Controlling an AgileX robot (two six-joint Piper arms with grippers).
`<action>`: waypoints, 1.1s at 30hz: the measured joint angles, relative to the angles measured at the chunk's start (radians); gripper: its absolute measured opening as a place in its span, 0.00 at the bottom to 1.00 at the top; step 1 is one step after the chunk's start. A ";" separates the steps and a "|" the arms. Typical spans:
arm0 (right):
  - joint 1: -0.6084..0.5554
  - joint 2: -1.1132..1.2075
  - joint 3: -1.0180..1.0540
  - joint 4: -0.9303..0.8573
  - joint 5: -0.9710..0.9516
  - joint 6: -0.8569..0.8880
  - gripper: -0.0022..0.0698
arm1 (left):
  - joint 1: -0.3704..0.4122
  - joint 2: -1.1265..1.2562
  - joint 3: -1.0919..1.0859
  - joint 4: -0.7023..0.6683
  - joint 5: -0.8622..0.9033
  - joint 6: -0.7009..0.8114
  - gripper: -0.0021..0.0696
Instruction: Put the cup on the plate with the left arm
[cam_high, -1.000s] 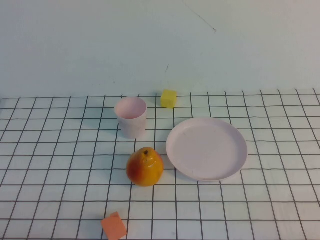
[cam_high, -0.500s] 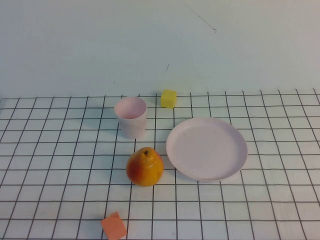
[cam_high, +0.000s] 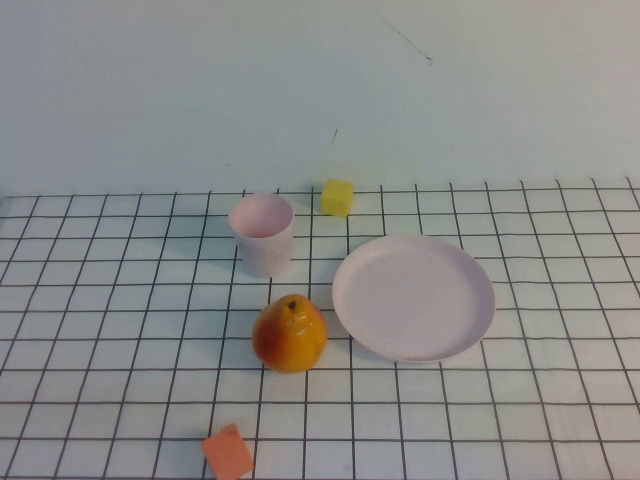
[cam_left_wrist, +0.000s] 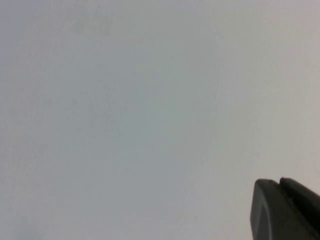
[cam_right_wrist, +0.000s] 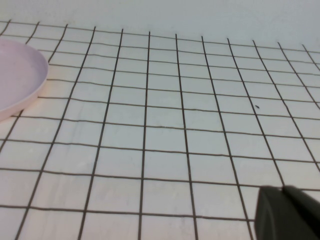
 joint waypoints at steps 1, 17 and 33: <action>0.000 0.000 0.000 0.000 0.000 0.000 0.03 | 0.000 0.000 0.000 0.000 -0.014 -0.013 0.03; 0.000 0.000 0.000 0.000 0.000 0.000 0.03 | 0.000 0.285 -0.417 0.011 0.597 -0.040 0.03; 0.000 0.000 0.000 0.000 0.000 0.000 0.03 | 0.000 1.202 -1.002 -0.275 0.997 0.380 0.08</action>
